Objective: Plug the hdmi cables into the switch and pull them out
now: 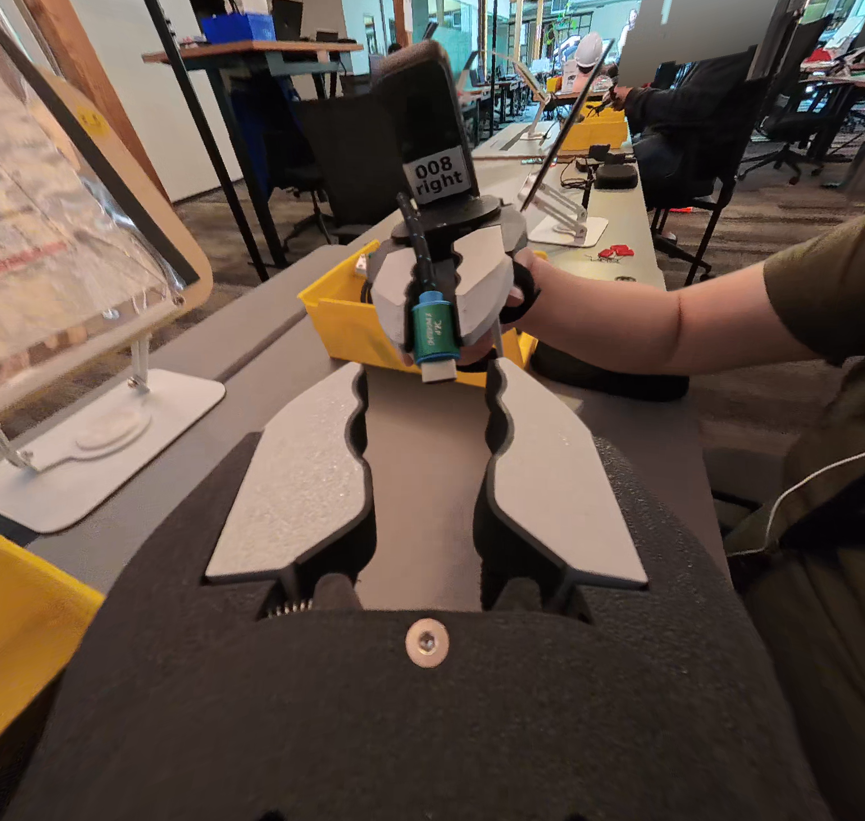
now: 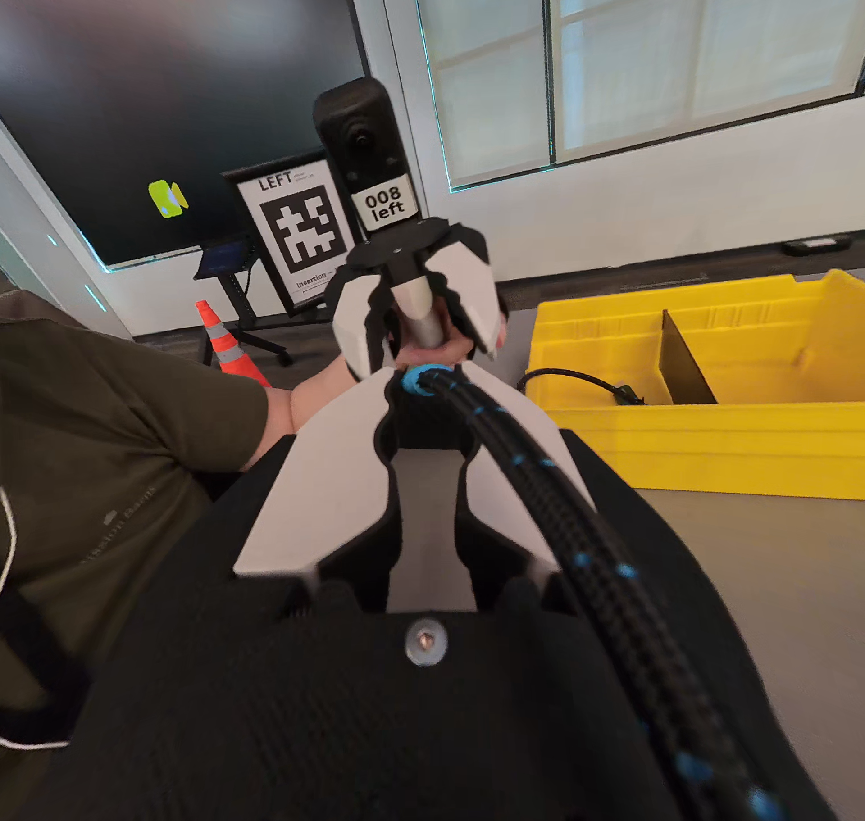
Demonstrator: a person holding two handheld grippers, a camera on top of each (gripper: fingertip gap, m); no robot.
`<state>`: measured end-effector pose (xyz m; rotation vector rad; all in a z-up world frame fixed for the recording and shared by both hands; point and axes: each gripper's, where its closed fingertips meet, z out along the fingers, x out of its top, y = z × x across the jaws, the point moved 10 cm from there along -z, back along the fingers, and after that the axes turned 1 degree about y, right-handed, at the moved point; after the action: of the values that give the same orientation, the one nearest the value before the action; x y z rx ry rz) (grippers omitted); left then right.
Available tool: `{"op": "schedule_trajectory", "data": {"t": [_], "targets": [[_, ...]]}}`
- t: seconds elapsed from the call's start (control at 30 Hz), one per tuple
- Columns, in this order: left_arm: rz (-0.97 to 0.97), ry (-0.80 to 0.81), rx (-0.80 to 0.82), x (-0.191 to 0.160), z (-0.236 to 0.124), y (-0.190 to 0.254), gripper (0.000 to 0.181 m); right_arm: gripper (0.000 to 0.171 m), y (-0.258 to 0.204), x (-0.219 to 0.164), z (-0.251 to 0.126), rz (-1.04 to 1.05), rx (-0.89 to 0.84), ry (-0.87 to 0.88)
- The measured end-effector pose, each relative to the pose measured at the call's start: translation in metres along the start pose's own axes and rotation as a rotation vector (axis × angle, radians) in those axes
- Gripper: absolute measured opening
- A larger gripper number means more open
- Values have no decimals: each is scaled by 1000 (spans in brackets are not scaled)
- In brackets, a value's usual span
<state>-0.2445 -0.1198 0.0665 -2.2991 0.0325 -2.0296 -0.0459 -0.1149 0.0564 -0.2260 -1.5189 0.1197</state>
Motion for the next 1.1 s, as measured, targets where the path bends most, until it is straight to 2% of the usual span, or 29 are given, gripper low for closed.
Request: {"op": "schedule_trajectory", "data": {"t": [0.1,0.2,0.4,0.57,0.6,0.73,1.1], "targets": [[-48,-8,-10,-14,-5,0,44,21,3,-8,6,-62,-19,14],[-145,41,-45,-22,-7,-4,30,21,-3,-9,7,-215,-33,70],[-456,278,-306,-22,-12,-9,44,21,-32,-12,10,-748,-75,36],[-419,151,-285,-26,7,-3,48,22,-42,-20,16,-997,-142,-16],[-418,138,-287,-27,11,-1,44,22,-44,-21,16,-1035,-151,-22],[-455,131,-354,-28,17,0,21,22,-45,-24,15,-1155,-204,-56],[-524,29,-330,-35,23,-1,20,23,-46,-27,17,-1223,-212,-211]]}}
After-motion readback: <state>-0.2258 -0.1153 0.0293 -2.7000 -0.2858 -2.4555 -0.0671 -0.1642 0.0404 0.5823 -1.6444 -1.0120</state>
